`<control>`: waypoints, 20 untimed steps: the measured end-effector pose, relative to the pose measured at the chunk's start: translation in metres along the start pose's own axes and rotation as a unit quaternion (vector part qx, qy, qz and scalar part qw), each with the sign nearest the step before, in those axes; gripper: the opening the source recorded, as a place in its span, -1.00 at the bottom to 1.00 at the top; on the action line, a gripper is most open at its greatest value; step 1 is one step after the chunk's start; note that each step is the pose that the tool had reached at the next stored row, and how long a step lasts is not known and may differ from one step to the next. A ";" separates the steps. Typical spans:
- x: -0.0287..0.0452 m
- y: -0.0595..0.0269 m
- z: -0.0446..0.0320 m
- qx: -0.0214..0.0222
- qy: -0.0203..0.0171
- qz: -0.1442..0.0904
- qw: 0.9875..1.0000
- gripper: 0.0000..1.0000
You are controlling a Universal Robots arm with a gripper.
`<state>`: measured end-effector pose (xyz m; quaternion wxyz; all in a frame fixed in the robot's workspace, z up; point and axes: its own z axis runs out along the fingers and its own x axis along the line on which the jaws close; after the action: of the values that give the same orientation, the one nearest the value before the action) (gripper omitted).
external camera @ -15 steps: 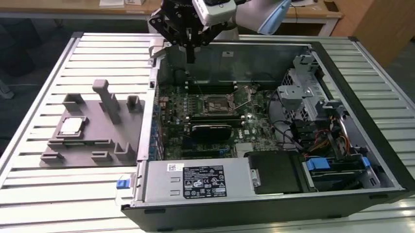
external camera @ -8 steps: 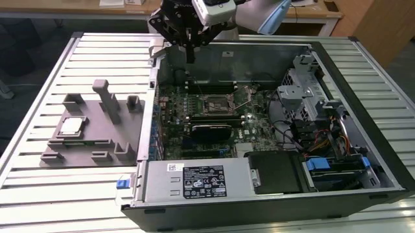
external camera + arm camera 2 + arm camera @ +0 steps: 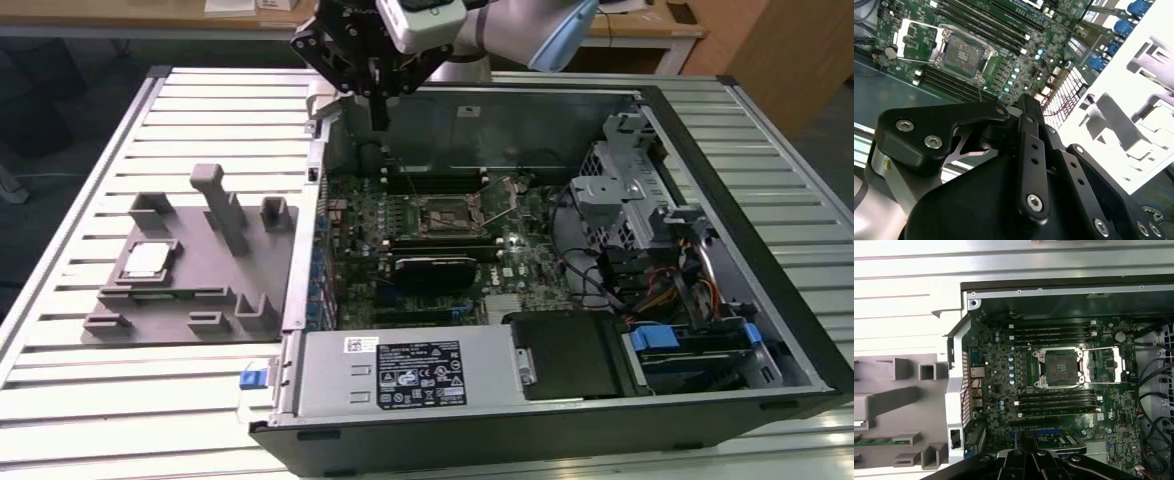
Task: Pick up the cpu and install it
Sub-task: 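Reach for the cpu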
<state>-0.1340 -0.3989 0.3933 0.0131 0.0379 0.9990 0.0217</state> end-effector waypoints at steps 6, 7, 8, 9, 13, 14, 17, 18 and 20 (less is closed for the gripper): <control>0.0080 -0.0006 -0.0002 0.000 0.000 0.000 1.000 -0.79; 0.0092 -0.0007 -0.0003 0.000 0.000 0.000 1.000 -0.79; 0.0102 -0.0008 -0.0003 0.000 0.000 0.000 1.000 -0.79; 0.0112 -0.0009 -0.0004 0.000 0.000 0.000 1.000 -0.79; 0.0164 -0.0012 -0.0005 0.000 0.000 0.000 1.000 -0.79; 0.0182 -0.0014 -0.0005 0.000 0.000 0.000 1.000 -0.79; 0.0234 -0.0018 -0.0007 0.000 0.000 0.000 1.000 -0.79; 0.0249 -0.0019 -0.0007 0.000 0.000 0.000 1.000 -0.79; 0.0282 -0.0021 -0.0008 0.000 0.000 0.000 1.000 -0.79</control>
<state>-0.1623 -0.3989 0.3933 0.0131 0.0381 0.9990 0.0217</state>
